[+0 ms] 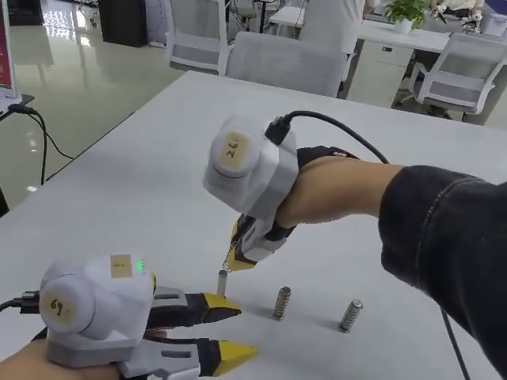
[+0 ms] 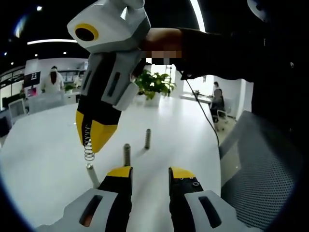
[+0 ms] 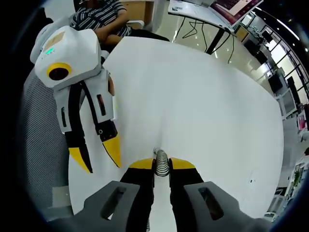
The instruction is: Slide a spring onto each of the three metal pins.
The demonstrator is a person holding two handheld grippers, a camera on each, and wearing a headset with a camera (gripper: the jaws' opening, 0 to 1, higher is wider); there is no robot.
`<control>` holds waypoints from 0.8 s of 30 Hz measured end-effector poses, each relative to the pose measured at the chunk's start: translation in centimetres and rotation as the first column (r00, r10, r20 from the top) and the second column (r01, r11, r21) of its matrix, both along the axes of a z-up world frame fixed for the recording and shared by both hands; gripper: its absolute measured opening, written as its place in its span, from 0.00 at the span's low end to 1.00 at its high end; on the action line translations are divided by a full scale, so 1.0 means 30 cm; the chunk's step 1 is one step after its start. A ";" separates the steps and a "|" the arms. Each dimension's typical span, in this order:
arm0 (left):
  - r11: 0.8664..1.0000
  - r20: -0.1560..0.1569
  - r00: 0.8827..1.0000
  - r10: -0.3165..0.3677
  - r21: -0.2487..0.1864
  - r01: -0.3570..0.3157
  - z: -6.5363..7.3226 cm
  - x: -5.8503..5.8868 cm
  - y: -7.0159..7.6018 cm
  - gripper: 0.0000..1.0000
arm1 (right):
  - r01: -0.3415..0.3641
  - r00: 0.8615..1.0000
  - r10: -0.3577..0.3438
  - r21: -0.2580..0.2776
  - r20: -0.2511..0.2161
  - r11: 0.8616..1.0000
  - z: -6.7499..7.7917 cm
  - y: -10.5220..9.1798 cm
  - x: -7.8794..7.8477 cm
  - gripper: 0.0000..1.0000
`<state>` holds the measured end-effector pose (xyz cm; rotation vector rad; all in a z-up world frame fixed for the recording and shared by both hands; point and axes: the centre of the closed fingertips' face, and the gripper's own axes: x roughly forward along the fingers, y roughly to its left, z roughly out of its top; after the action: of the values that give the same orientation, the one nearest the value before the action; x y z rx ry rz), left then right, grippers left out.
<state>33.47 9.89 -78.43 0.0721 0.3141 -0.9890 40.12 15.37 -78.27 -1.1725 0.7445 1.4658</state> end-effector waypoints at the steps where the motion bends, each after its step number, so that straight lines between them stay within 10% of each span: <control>1: 1.000 0.000 1.000 0.001 -0.001 -0.001 0.000 0.000 0.000 0.23 | -0.001 1.000 0.001 -0.002 -0.002 1.000 -0.004 0.003 0.001 0.08; 24: 1.000 -0.034 0.999 -0.003 -0.012 0.003 -0.014 -0.007 0.006 0.32 | -0.013 1.000 0.013 -0.036 -0.016 0.999 -0.032 0.012 0.012 0.08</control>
<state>33.25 10.07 -78.86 0.0447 0.3387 -0.9958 40.49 15.72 -79.25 -1.1966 0.7784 1.4794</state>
